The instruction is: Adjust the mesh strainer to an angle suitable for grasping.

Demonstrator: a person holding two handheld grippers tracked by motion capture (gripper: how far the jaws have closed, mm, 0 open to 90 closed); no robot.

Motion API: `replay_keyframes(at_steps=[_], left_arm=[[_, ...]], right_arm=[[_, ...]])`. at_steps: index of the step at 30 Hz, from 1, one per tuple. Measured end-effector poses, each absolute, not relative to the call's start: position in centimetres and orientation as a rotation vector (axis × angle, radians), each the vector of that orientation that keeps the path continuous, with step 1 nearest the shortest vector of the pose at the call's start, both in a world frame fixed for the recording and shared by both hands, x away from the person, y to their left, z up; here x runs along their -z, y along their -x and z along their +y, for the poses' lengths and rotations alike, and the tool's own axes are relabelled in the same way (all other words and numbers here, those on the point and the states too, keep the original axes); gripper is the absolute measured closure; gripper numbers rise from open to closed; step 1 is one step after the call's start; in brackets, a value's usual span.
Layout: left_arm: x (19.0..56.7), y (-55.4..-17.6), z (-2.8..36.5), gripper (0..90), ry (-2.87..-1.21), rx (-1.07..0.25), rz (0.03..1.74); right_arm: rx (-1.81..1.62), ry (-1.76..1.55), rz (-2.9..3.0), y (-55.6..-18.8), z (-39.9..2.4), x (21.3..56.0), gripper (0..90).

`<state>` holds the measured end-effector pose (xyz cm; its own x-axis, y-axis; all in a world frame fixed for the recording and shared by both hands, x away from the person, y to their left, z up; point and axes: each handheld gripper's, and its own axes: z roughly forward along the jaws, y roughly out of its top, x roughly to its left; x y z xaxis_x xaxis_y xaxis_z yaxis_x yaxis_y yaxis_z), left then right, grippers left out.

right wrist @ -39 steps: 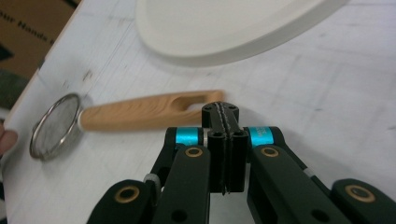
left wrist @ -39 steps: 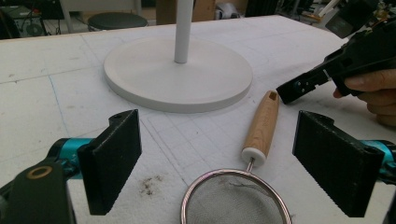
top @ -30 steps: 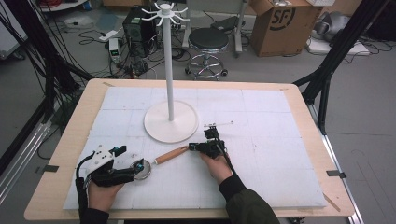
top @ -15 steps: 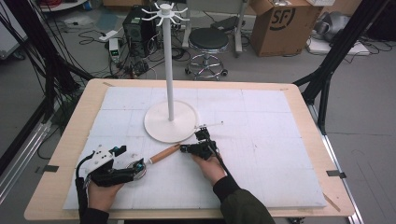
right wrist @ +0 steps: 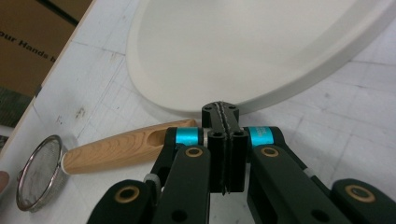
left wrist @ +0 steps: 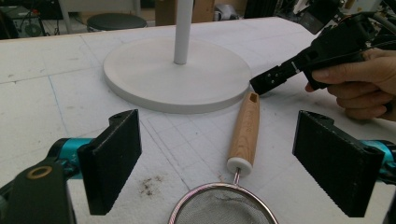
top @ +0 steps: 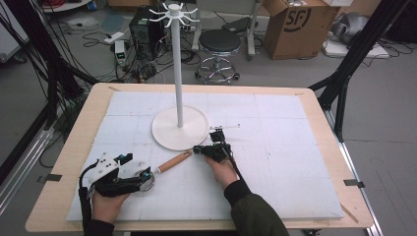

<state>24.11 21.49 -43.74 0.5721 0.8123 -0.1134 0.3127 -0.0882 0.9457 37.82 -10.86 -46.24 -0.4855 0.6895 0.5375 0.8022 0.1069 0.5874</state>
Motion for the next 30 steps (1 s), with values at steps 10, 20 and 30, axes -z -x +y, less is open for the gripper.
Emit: replay_keyframes(at_steps=[10, 20, 30], left_arm=[[43.7, -24.1, 21.4, 16.1, -1.662, -0.546, 0.951], [43.7, -24.1, 21.5, 16.1, -1.667, -0.542, 0.949], [43.8, -24.1, 21.5, 16.1, -1.671, -0.545, 0.954]], right_arm=[[1.314, 1.471, -2.279, -37.7, -9.6, 46.2, 90.0], [1.290, 1.452, -2.316, -37.3, -8.7, 46.1, 90.0], [1.393, 1.450, -2.357, -36.3, -12.1, 45.2, 59.7]])
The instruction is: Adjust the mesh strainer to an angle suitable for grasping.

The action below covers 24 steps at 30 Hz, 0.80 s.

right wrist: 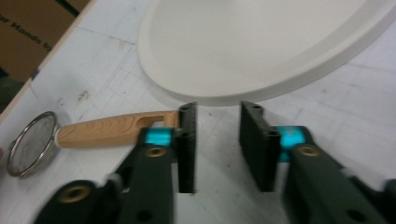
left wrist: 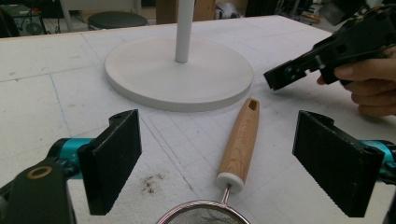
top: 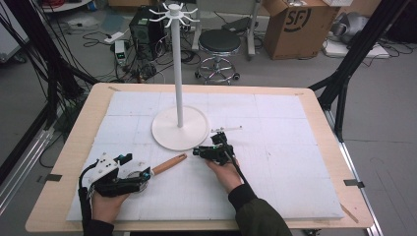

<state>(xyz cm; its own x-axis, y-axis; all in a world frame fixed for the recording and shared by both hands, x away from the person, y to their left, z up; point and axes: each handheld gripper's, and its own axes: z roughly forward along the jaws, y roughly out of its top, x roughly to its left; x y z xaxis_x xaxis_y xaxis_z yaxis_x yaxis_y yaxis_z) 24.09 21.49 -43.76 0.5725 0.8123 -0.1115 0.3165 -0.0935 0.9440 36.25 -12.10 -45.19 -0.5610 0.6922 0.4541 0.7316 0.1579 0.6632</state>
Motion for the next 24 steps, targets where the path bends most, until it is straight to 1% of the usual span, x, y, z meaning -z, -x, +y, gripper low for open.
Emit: replay_keyframes(at_steps=[1, 2, 3, 5, 7, 10, 18, 20, 24], left_arm=[[43.8, -24.1, 21.5, 16.1, -1.669, -0.546, 0.956], [43.8, -24.2, 21.4, 16.1, -1.669, -0.546, 0.955], [43.8, -24.2, 21.4, 16.1, -1.672, -0.544, 0.957], [43.8, -24.2, 21.4, 16.1, -1.676, -0.544, 0.953], [43.8, -24.2, 21.3, 16.1, -1.676, -0.546, 0.954], [43.8, -24.1, 21.4, 16.1, -1.675, -0.546, 0.958], [43.8, -24.2, 21.3, 16.1, -1.677, -0.540, 0.957], [43.8, -24.2, 21.3, 16.1, -1.679, -0.541, 0.958], [43.9, -24.1, 21.5, 16.1, -1.679, -0.539, 0.968]], right_arm=[[1.406, 1.454, -2.367, -36.1, -12.5, 45.1, 55.3], [1.408, 1.456, -2.369, -36.0, -12.8, 44.9, 49.1], [1.420, 1.449, -2.365, -35.9, -13.2, 44.8, 47.4], [1.430, 1.444, -2.364, -35.7, -13.9, 44.8, 40.0], [1.426, 1.446, -2.371, -35.7, -14.3, 44.8, 34.5], [1.442, 1.438, -2.360, -35.5, -14.8, 44.6, 29.2], [1.528, 1.418, -2.354, -34.0, -17.2, 44.0, 23.6], [1.558, 1.412, -2.346, -33.5, -18.1, 43.8, 21.1], [1.606, 1.398, -2.348, -32.2, -20.0, 43.3, 20.8]])
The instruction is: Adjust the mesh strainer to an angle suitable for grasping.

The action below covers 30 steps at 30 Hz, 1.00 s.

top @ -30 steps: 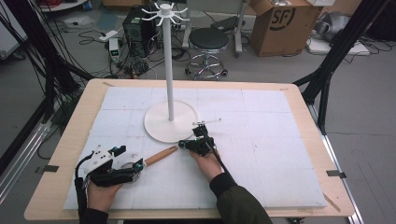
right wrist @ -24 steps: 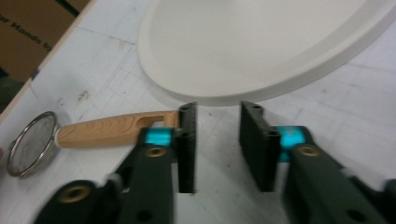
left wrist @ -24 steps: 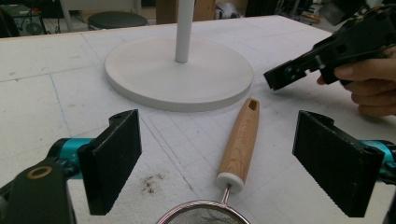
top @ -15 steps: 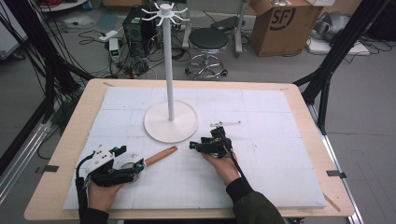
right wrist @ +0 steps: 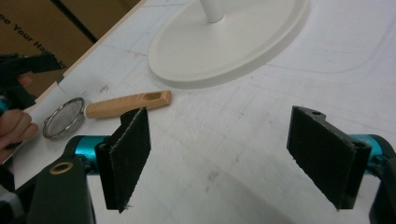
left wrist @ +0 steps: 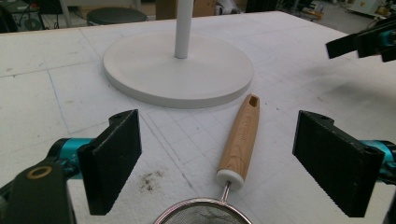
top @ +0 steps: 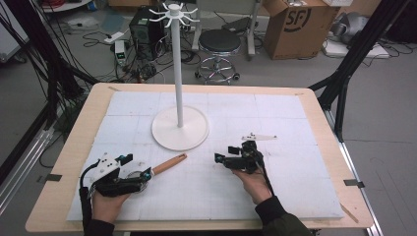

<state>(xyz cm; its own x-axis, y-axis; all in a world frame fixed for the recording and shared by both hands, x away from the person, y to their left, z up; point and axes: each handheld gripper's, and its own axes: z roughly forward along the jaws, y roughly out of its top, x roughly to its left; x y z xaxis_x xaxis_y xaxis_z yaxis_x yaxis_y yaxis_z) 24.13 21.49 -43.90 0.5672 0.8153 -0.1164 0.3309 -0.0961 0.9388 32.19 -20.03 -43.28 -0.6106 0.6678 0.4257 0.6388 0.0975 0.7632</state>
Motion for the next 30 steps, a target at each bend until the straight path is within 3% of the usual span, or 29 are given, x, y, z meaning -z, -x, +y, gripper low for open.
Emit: replay_keyframes(at_steps=[16, 30], left_arm=[[43.9, -24.4, 21.2, 16.0, -1.687, -0.530, 0.957], [44.1, -24.8, 21.4, 16.1, -1.671, -0.510, 0.948]], right_arm=[[-1.736, -1.300, 2.134, -28.2, -26.0, 42.2, 16.6], [-1.734, -1.315, 2.065, -26.7, -27.4, 42.2, 16.3]])
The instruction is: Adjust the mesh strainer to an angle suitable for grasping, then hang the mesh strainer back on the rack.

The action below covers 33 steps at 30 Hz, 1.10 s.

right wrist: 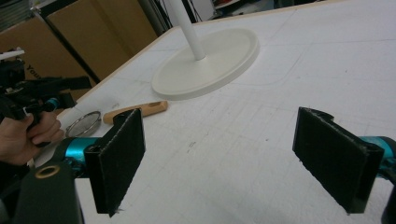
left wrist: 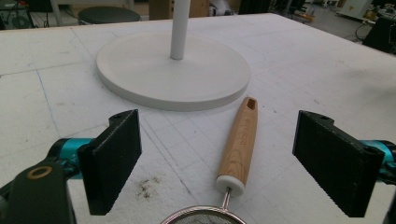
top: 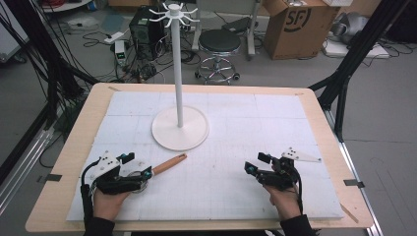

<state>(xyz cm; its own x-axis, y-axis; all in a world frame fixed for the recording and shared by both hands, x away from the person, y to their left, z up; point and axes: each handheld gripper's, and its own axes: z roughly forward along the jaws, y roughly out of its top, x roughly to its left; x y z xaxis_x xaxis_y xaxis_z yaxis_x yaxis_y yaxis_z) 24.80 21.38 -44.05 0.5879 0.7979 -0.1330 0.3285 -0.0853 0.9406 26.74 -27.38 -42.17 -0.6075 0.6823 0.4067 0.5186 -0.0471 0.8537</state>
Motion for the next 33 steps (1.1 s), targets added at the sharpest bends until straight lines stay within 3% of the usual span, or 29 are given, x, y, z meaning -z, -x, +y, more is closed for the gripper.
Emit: replay_keyframes(at_steps=[33], left_arm=[[43.7, -25.2, 18.9, 16.7, -1.777, -0.429, 0.877]], right_arm=[[-1.705, -1.324, 2.043, -26.5, -27.4, 42.8, 16.0]])
